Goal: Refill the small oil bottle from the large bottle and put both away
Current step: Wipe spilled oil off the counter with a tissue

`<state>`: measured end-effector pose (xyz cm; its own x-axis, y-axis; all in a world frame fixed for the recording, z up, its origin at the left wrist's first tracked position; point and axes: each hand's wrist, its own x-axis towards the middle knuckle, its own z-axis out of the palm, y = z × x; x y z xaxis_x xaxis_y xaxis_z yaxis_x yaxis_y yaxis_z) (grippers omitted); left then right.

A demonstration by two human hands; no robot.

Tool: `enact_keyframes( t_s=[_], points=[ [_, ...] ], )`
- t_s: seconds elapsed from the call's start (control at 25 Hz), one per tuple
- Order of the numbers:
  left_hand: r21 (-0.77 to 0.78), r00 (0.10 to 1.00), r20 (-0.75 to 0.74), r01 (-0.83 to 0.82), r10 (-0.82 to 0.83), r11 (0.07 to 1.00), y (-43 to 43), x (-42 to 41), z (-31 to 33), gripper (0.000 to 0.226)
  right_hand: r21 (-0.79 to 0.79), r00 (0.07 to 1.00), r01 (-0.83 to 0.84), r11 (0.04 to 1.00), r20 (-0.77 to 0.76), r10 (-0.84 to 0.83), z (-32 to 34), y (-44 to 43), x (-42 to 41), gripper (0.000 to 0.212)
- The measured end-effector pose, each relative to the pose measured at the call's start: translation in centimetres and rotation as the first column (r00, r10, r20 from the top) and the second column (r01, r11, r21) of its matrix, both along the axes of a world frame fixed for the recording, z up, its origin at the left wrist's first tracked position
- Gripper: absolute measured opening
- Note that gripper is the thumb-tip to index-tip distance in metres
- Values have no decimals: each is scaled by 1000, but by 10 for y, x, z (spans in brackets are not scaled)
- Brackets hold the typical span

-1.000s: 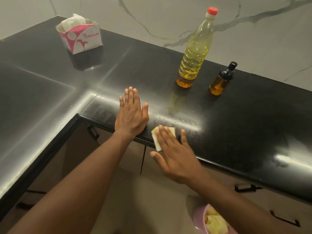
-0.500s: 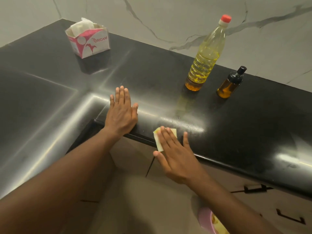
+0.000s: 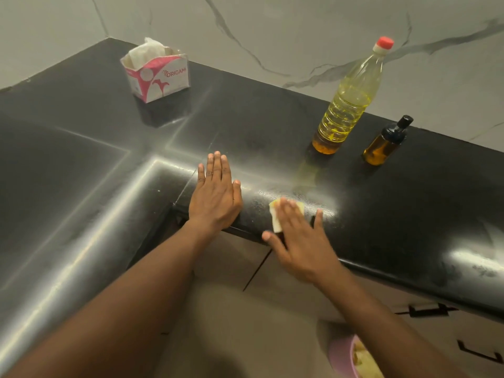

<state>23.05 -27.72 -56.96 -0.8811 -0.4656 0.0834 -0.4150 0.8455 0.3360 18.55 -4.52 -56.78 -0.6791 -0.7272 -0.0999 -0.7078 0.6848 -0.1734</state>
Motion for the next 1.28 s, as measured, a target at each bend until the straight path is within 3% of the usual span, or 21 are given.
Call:
enact_keyframes(
  t_s=[0.12,0.24,0.36,0.48,0.64,0.76,0.88,1.0,1.16,1.28],
  points=[
    [-2,1000,15,4,-4,1000,-1,-1,2,68,57,985,161,985,49,-164,18,-56,-44,83],
    [-13,1000,13,-4,4,1000,-1,-2,-1,67,-4,997,-27,1000,69,27,17,-90,-28,69],
    [8,1000,-2,13,-13,1000,-3,-1,-2,68,-87,982,-171,981,59,177,-1,-40,6,69],
    [16,1000,-6,7,-7,1000,-3,0,-3,68,-32,999,-33,999,33,34,0,-6,-21,71],
    [11,1000,1,11,-11,1000,-2,-2,-4,68,62,985,161,985,55,-164,21,-72,-85,68],
    [8,1000,23,16,-17,1000,-7,-4,-7,67,30,998,6,1000,57,-8,16,-104,-76,67],
    [56,999,21,32,-34,998,-12,-15,-5,68,-74,988,-133,988,65,138,0,-61,-41,71],
    [68,996,2,87,-87,994,-10,-47,2,67,-50,998,-21,999,50,23,1,-18,-59,73],
    [86,993,30,114,-117,990,-11,-99,9,67,71,983,165,984,71,-170,26,-60,-135,70],
    [79,997,26,67,-69,995,-18,-108,1,67,10,997,-12,1000,79,11,21,-76,-132,72]
  ],
)
